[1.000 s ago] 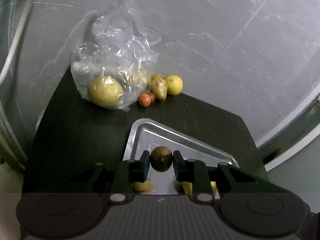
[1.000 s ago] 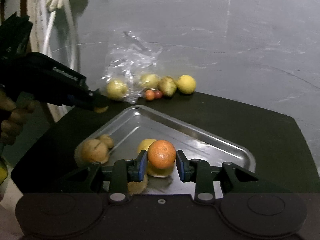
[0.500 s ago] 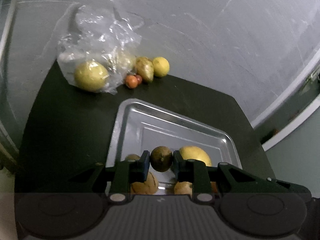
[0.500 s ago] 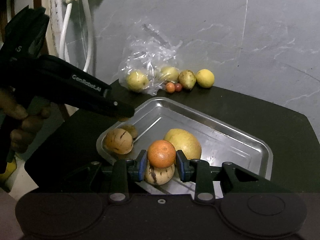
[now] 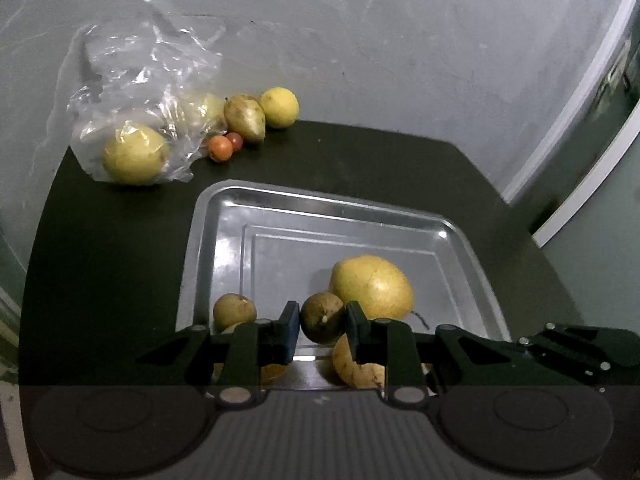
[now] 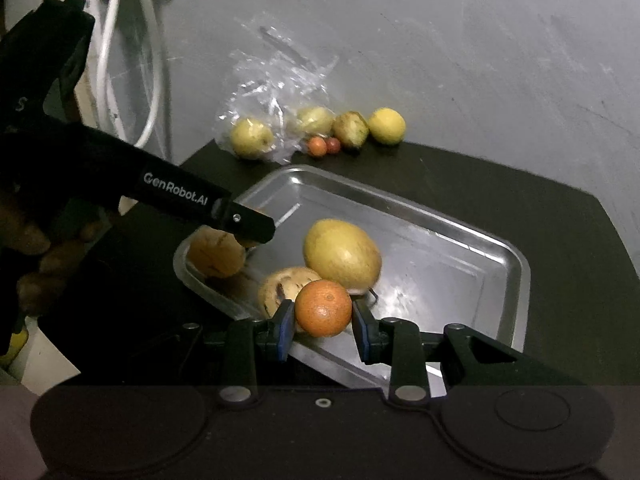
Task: Organize fruits
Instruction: 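Carry both fruits over the steel tray and open both tools to release them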
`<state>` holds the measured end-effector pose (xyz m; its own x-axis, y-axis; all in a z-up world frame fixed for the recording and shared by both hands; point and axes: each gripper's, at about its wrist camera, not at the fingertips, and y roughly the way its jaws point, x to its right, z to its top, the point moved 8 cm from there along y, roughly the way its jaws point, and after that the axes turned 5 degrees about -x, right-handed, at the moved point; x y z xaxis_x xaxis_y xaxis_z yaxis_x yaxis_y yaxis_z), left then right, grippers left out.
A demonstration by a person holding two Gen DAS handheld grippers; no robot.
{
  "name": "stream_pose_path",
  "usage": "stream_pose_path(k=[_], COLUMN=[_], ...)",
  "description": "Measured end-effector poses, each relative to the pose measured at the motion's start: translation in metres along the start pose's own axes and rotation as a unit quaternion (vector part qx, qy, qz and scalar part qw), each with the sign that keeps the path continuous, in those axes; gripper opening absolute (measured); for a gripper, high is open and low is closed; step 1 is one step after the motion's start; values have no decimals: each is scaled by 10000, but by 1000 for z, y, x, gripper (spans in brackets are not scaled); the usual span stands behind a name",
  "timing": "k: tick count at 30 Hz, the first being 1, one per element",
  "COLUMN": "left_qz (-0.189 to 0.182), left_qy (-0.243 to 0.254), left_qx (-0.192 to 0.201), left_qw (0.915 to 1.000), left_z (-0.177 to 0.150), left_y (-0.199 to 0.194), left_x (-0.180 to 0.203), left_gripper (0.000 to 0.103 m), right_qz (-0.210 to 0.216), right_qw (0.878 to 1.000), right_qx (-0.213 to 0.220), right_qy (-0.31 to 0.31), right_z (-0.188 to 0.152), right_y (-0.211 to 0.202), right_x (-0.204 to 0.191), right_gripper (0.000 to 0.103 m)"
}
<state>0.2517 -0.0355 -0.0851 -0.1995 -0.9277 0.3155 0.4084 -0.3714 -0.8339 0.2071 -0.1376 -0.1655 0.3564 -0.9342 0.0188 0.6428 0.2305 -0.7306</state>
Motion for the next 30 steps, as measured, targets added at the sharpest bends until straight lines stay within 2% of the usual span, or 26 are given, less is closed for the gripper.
stream_pose_path(k=[6, 12, 27, 30], left_qz=[128, 236, 271, 199], left_qy=[58, -179, -242, -265], left_qx=[-181, -427, -662, -673], left_qw=[9997, 9986, 9971, 9972], left_z=[-1, -1, 2, 2], left_y=[9, 20, 27, 25], left_x=[3, 0, -2, -2], left_gripper=[27, 27, 27, 36], right_qz=[-35, -50, -37, -53], right_qw=[9999, 9994, 9985, 9985], right_qx=[-123, -306, -528, -528], right_qy=[75, 118, 129, 129], right_z=[-5, -8, -9, -9], right_y=[9, 21, 36, 37], right_x=[3, 4, 7, 6], right_gripper=[33, 33, 33, 35])
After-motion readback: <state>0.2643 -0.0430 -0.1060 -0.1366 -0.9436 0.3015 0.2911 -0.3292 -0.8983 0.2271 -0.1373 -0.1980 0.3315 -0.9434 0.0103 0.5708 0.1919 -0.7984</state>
